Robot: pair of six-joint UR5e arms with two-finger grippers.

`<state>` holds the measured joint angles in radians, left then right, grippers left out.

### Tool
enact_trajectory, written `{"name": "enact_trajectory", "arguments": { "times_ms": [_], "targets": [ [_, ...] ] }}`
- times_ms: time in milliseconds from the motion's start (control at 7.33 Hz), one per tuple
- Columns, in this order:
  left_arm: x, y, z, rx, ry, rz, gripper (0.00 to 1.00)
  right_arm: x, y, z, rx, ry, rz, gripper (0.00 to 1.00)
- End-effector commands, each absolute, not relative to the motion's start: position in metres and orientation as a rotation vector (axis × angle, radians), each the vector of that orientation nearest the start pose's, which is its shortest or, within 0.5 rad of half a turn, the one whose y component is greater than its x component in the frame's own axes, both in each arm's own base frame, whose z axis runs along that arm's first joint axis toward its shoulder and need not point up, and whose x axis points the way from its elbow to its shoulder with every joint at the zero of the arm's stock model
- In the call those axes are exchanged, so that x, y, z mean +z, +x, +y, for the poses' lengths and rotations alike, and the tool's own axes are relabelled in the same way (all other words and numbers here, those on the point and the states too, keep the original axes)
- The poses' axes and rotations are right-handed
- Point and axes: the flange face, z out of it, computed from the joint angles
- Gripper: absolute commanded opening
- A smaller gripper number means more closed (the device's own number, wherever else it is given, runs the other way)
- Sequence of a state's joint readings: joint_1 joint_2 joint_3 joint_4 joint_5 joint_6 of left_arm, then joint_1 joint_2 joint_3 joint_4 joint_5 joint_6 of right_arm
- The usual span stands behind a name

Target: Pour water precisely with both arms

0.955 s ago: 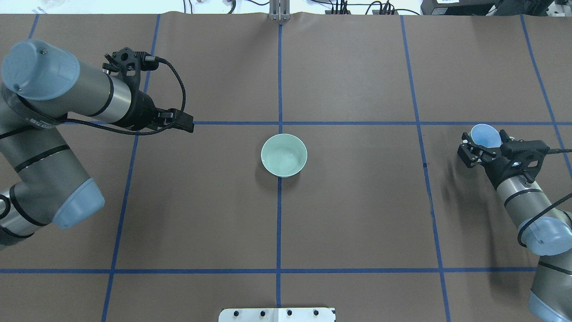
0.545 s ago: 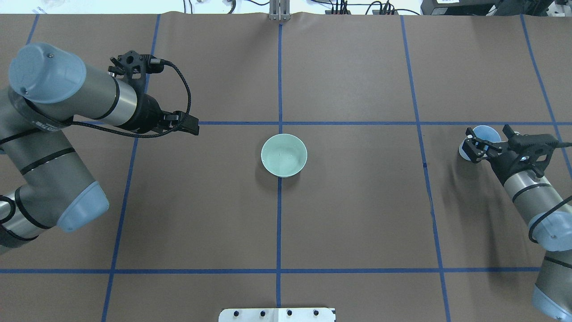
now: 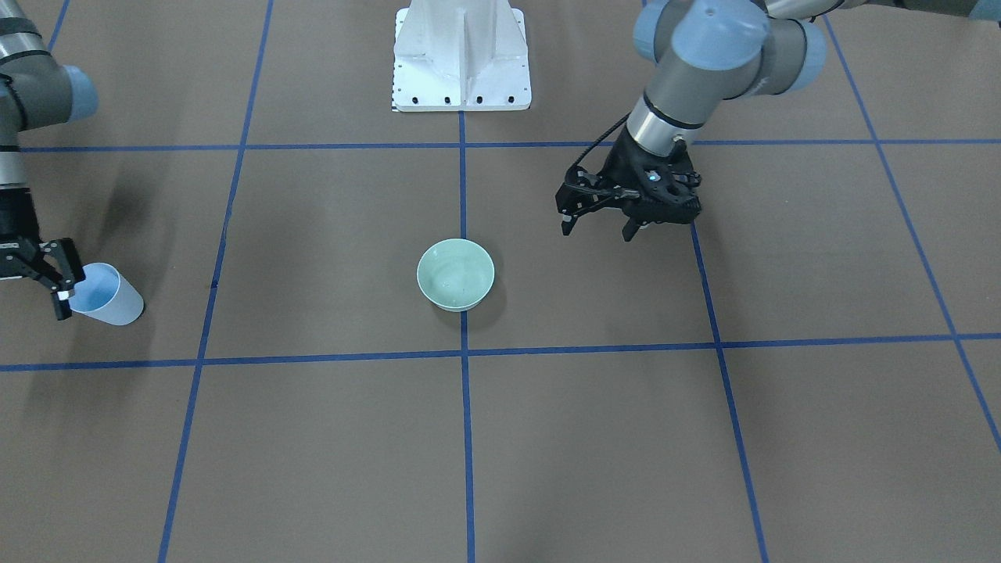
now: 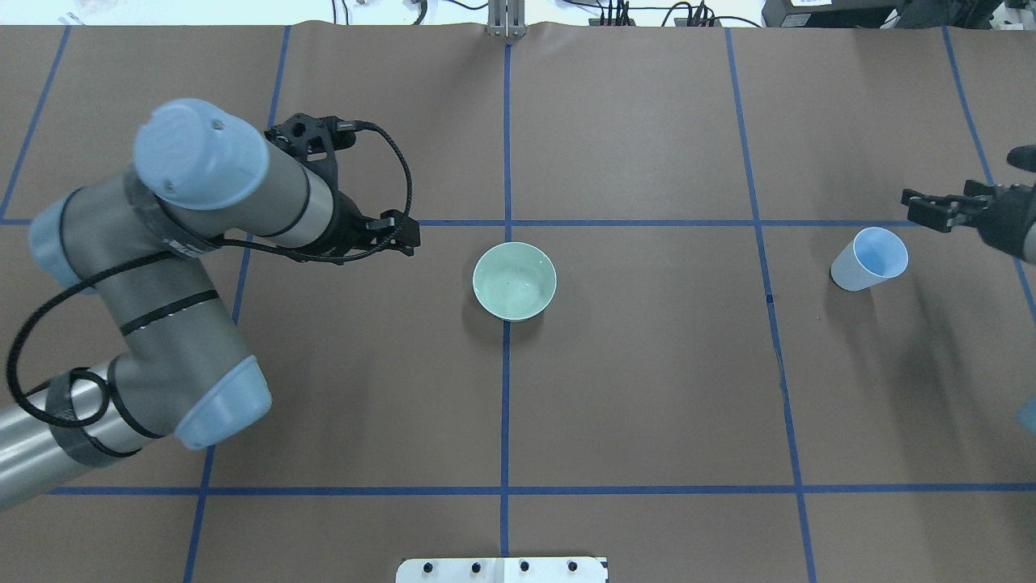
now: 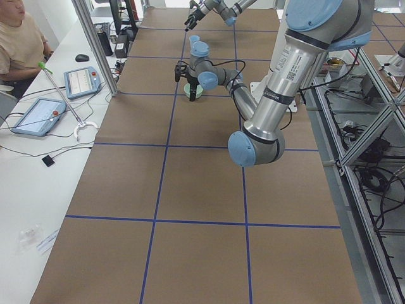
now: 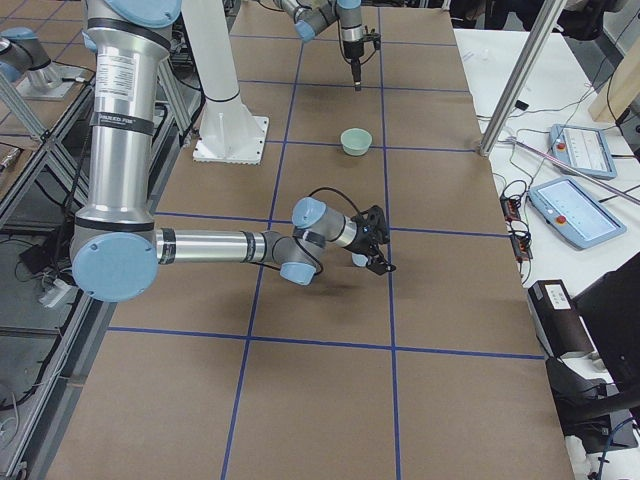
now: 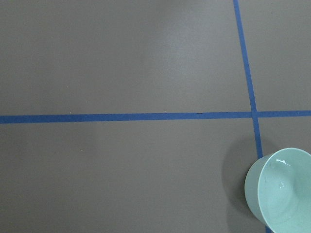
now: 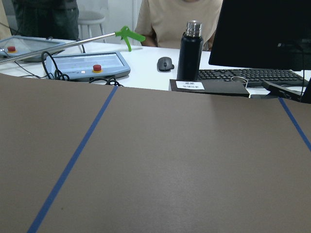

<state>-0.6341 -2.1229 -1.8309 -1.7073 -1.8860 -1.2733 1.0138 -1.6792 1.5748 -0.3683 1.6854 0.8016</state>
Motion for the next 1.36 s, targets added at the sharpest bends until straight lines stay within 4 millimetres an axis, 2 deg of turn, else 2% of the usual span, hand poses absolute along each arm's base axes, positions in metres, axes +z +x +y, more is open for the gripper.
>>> {"name": "enact_trajectory", "arguments": {
  "times_ms": [0,136,273,409,545,682,818,955,1091,1227],
  "targets": [
    [0.194,0.492,-0.455,-0.216,0.133,0.913,1.0,0.579,-0.059,-0.5,0.051,0.597,-0.823,1.0],
    [0.186,0.514,-0.468,-0.225,0.121,0.898,0.99,0.579,-0.031,-0.517,0.021,0.48,-0.814,1.0],
    [0.185,0.536,-0.471,-0.218,0.116,0.879,0.99,0.582,-0.002,-0.533,-0.084,0.411,-0.774,1.0],
    [0.191,0.548,-0.469,-0.213,0.111,0.86,0.99,0.587,0.023,-0.543,-0.225,0.355,-0.714,1.0],
    [0.191,0.552,-0.465,-0.207,0.108,0.86,0.96,0.579,0.057,-0.557,-0.304,0.296,-0.683,1.0],
    [0.188,0.555,-0.466,-0.205,0.107,0.86,0.91,0.589,0.068,-0.553,-0.338,0.224,-0.684,1.0],
    [0.187,0.566,-0.468,-0.201,0.1,0.851,0.84,0.604,0.078,-0.542,-0.328,0.207,-0.686,1.0],
    [0.189,0.58,-0.468,-0.193,0.098,0.851,0.74,0.618,0.078,-0.534,-0.312,0.18,-0.688,1.0],
    [0.197,0.59,-0.473,-0.181,0.104,0.86,0.51,0.617,0.077,-0.533,-0.306,0.178,-0.695,1.0],
    [0.205,0.598,-0.477,-0.18,0.106,0.866,0.48,0.617,0.077,-0.534,-0.307,0.18,-0.693,1.0]
  ]
}}
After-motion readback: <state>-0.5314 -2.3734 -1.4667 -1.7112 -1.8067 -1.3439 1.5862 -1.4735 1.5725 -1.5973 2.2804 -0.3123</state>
